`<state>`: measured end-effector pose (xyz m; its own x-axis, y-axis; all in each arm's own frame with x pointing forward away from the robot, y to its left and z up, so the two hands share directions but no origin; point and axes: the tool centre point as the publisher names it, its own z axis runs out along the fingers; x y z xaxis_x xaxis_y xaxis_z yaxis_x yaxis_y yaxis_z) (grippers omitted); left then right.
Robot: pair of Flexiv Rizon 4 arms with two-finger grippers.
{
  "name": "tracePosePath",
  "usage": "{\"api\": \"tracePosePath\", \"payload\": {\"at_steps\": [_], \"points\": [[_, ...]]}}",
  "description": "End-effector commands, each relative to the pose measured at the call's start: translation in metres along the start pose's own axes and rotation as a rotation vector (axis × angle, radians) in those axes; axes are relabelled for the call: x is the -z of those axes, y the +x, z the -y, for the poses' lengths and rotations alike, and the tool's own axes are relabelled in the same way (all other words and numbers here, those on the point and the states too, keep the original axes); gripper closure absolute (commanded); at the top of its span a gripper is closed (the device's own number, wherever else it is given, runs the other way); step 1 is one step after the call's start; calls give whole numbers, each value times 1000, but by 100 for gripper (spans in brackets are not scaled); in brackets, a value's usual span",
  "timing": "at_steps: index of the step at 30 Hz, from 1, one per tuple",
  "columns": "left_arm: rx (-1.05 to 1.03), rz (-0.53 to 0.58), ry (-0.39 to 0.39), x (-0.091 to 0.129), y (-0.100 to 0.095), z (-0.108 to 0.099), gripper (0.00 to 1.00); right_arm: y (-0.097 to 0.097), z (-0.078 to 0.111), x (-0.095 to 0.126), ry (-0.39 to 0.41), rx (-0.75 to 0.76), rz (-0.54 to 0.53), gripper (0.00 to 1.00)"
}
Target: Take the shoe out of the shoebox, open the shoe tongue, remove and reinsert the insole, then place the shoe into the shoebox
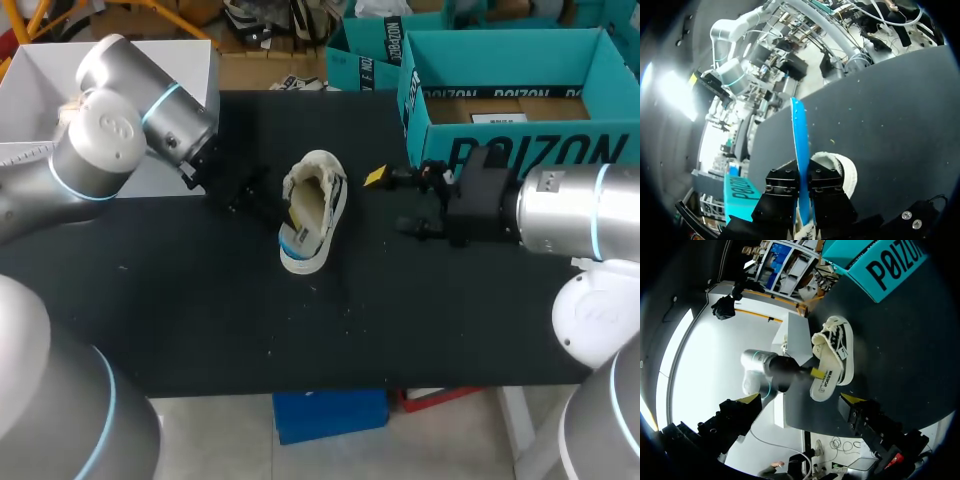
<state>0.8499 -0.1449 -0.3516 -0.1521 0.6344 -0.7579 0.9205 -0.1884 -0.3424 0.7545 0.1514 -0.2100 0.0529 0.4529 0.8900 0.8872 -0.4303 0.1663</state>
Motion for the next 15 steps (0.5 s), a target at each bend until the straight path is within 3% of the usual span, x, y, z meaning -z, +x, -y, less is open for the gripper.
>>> {"api": "tracePosePath", "payload": {"at_steps": [1, 15], "points": [[-5, 25, -10, -4, 4, -4, 100, 0, 0, -1, 0, 0, -1, 0], [-23, 64, -50, -2, 2, -20, 100, 0, 0, -1, 0, 0, -1, 0]]}}
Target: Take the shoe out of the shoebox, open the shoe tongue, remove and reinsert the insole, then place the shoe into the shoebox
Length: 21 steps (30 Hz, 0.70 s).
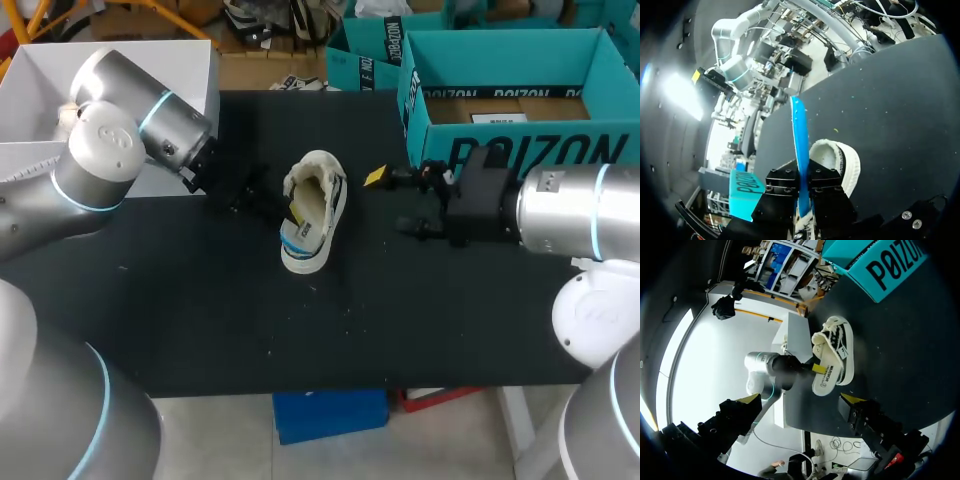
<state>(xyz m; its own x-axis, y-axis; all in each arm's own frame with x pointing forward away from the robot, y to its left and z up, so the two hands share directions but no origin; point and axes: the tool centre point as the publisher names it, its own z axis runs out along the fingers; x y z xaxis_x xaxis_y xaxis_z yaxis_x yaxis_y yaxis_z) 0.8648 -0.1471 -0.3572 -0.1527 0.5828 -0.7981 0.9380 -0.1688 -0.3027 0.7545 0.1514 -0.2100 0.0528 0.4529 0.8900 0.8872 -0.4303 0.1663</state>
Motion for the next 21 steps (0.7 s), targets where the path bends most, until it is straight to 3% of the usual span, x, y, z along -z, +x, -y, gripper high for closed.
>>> {"api": "tracePosePath", "payload": {"at_steps": [1, 21], "points": [[-2, 1, -11, -2, 2, -4, 100, 0, 0, -1, 0, 0, -1, 0], [44, -6, -78, -5, 6, -24, 100, 0, 0, -1, 0, 0, -1, 0]]}}
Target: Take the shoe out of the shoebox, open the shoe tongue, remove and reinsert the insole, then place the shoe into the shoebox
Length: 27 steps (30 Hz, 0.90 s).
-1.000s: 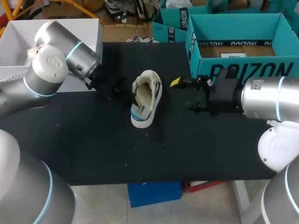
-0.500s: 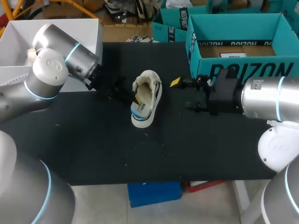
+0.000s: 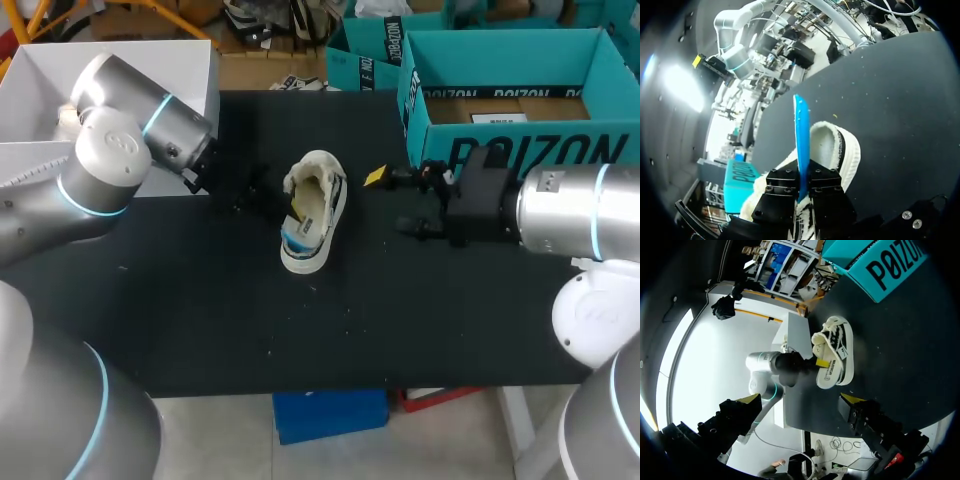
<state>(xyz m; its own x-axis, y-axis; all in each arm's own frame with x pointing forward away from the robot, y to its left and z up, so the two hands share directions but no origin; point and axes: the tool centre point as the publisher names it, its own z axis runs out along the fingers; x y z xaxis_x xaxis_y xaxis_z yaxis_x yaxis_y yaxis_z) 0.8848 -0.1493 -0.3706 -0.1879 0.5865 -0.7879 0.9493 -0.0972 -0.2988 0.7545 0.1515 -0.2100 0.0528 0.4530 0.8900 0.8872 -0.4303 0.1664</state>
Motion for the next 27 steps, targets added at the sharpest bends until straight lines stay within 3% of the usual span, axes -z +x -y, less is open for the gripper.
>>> {"api": "tracePosePath", "payload": {"at_steps": [1, 13, 15, 19, 27], "points": [[13, -9, -20, -2, 0, -2, 100, 0, 0, -1, 0, 0, -1, 0], [39, -10, -46, 0, 0, -2, 98, 0, 0, -1, 0, 0, -1, 0], [39, -6, -45, 2, -1, 1, 78, 0, 0, -1, 0, 0, -1, 0], [40, 8, -30, 4, -3, 11, 56, 0, 0, -1, 0, 0, -1, 0], [42, 41, -3, 10, -1, 36, 65, 0, 0, -1, 0, 0, -1, 0]]}}
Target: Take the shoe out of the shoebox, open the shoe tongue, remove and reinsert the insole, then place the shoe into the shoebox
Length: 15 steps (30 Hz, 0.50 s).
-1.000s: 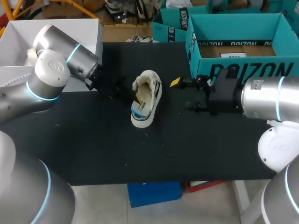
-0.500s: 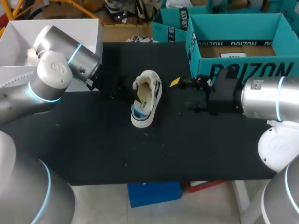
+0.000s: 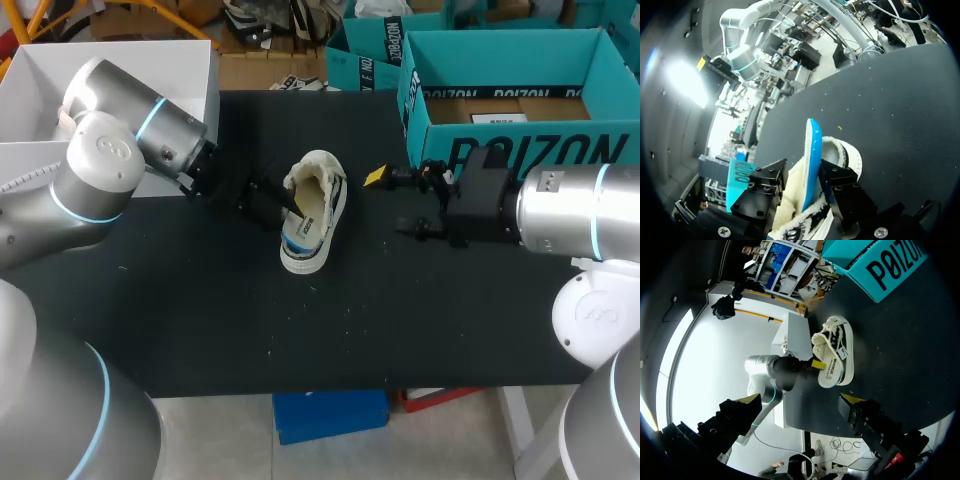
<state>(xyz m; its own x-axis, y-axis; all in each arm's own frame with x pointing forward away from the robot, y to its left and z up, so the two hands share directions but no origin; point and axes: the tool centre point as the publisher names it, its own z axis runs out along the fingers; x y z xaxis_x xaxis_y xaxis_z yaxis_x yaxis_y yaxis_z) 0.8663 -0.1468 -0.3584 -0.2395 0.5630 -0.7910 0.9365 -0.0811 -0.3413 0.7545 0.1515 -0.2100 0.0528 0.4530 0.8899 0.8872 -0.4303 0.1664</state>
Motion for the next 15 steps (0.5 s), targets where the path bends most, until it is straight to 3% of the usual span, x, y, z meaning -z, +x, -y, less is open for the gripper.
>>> {"api": "tracePosePath", "payload": {"at_steps": [1, 8, 11, 15], "points": [[-5, 9, -14, 6, 5, 16, 67, 0, 0, -1, 0, 0, -1, 0], [-13, -6, -2, 7, 7, 24, 77, 0, 0, -1, 0, 0, -1, 0], [-16, -14, 2, 7, 8, 26, 100, 0, 0, -1, 0, 0, -1, 0], [-12, -26, 3, 7, 10, 24, 100, 0, 0, -1, 0, 0, -1, 0]]}}
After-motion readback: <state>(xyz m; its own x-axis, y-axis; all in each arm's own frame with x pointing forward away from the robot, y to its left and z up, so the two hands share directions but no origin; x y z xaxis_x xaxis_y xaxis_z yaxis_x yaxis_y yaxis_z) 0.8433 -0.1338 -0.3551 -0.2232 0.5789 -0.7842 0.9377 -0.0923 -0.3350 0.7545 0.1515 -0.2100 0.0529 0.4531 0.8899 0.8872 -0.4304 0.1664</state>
